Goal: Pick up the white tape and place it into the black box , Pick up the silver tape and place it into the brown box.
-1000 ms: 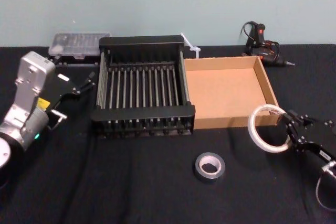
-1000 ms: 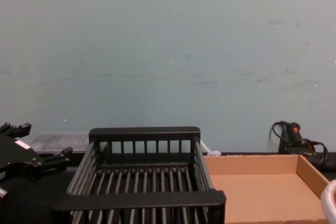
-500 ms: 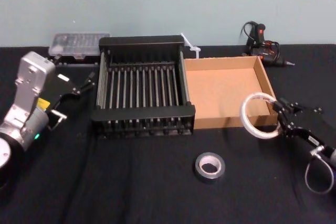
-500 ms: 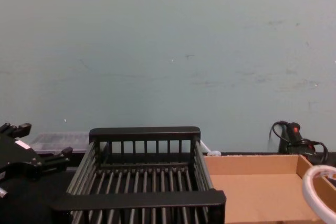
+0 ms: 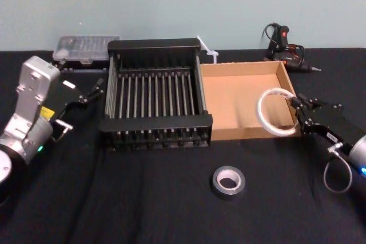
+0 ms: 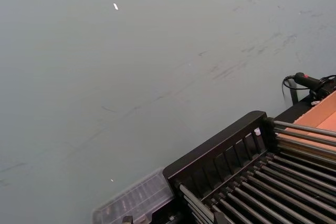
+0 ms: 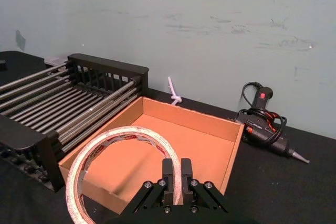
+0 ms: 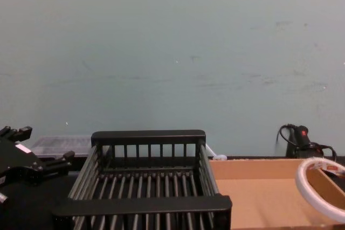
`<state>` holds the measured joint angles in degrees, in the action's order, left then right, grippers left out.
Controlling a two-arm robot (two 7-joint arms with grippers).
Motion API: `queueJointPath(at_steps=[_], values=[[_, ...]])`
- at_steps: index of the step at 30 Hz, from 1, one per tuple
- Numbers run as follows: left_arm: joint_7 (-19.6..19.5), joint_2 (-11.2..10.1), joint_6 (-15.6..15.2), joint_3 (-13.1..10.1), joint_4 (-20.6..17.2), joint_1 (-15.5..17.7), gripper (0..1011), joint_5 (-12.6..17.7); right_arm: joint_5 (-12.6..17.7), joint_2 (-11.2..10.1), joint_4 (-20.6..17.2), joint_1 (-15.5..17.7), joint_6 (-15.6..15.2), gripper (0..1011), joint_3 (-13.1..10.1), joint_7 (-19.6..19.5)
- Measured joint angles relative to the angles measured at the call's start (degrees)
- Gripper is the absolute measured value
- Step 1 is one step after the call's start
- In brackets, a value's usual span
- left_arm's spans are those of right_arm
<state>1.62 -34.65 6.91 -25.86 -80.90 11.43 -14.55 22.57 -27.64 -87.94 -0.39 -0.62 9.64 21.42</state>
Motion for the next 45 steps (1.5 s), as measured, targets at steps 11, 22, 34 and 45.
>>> queueJointPath(at_steps=[11, 22, 34, 45], values=[[0.0, 0.0, 0.0, 0.0, 0.0, 0.0, 1001, 0.0, -2.8, 1.4, 2.6, -3.4, 0.0, 94, 1.5, -0.8], [0.0, 0.0, 0.0, 0.0, 0.0, 0.0, 1001, 0.0, -4.2, 2.7, 6.1, -7.0, -0.6, 94, 2.5, -0.6], [0.0, 0.0, 0.0, 0.0, 0.0, 0.0, 1001, 0.0, -4.9, 4.3, 10.0, -11.1, -1.2, 94, 3.7, 0.1], [0.0, 0.0, 0.0, 0.0, 0.0, 0.0, 1001, 0.0, -5.9, 5.5, 13.2, -14.3, -1.9, 94, 4.8, 0.2]])
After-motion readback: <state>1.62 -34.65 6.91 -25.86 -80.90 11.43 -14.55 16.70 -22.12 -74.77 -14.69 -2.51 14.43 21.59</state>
